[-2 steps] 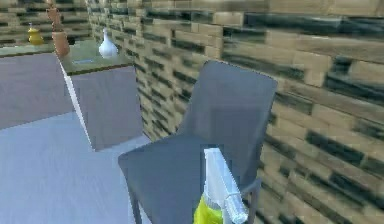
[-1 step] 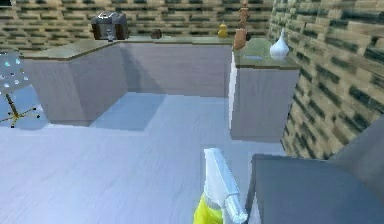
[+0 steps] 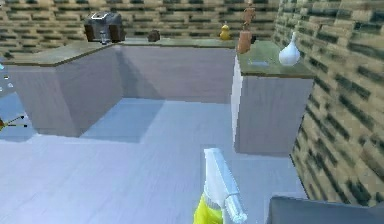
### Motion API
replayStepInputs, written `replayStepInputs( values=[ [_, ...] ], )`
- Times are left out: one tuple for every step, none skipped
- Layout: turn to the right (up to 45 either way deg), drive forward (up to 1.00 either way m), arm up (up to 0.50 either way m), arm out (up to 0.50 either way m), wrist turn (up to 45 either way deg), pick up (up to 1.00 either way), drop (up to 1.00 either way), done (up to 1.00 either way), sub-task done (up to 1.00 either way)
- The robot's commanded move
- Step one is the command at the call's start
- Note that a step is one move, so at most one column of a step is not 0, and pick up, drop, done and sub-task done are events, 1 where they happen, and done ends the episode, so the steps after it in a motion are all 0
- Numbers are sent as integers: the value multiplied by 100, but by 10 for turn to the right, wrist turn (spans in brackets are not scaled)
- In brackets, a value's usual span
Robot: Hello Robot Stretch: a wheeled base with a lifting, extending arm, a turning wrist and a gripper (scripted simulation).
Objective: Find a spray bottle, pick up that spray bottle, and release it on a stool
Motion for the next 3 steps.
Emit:
replayStepInputs(
  values=[
    [450,0,0,0,0,0,0,0,0],
    [240,0,0,0,0,0,0,0,0],
    [-450,0,0,0,0,0,0,0,0]
  ],
)
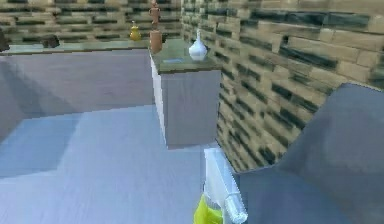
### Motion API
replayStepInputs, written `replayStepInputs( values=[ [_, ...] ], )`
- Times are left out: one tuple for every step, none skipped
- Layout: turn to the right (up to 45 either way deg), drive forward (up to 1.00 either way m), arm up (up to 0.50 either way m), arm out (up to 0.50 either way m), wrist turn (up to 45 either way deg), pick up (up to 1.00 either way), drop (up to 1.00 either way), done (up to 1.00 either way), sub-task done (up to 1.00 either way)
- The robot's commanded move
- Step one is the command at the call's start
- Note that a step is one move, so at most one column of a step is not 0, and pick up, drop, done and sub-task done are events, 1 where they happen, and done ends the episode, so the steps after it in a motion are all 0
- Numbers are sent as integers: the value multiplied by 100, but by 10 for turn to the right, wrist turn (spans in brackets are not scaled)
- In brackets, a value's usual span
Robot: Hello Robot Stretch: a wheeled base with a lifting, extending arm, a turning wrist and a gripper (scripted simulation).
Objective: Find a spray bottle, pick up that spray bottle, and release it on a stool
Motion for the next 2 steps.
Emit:
replayStepInputs(
  values=[
    [-150,0,0,0,0,0,0,0,0],
    [450,0,0,0,0,0,0,0,0]
  ],
)
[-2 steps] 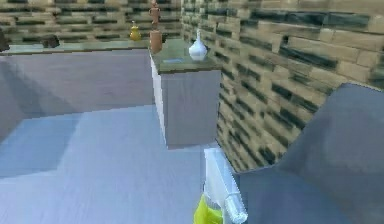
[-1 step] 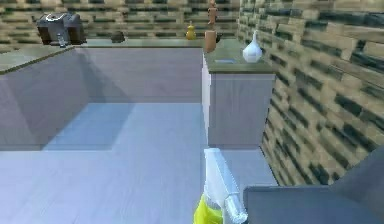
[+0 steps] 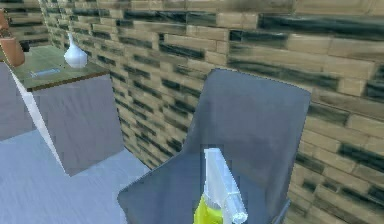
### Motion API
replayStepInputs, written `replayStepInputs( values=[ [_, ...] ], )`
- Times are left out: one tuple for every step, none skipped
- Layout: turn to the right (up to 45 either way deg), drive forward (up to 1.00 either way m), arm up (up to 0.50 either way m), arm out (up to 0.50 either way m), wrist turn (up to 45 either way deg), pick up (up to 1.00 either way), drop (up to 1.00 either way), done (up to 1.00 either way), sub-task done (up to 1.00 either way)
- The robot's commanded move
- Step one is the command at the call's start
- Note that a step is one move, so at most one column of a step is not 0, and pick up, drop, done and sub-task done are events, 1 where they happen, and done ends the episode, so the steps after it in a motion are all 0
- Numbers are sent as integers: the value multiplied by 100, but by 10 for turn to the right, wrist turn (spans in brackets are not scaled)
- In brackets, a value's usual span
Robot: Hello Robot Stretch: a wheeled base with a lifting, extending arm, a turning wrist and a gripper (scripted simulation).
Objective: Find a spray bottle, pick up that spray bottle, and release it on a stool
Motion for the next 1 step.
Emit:
replayStepInputs(
  values=[
    [60,0,0,0,0,0,0,0,0]
  ],
)
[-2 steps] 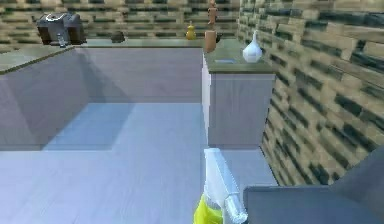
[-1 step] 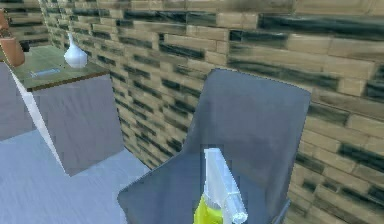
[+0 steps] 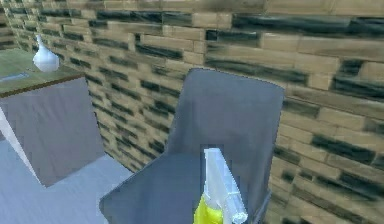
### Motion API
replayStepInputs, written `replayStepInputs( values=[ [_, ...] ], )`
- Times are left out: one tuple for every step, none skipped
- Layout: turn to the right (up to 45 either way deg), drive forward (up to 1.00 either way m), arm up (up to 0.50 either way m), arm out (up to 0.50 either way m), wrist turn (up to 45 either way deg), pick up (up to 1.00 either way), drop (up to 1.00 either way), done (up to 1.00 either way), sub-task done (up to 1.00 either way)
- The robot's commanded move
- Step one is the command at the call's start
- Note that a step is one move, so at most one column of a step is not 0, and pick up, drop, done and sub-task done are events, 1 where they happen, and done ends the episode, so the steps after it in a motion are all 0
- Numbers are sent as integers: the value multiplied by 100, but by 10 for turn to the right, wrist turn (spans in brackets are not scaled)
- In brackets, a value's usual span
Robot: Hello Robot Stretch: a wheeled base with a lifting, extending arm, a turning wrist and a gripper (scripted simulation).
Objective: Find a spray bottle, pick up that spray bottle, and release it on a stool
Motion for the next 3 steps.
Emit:
replayStepInputs(
  values=[
    [-420,0,0,0,0,0,0,0,0],
    [-30,0,0,0,0,0,0,0,0],
    [390,0,0,0,0,0,0,0,0]
  ],
)
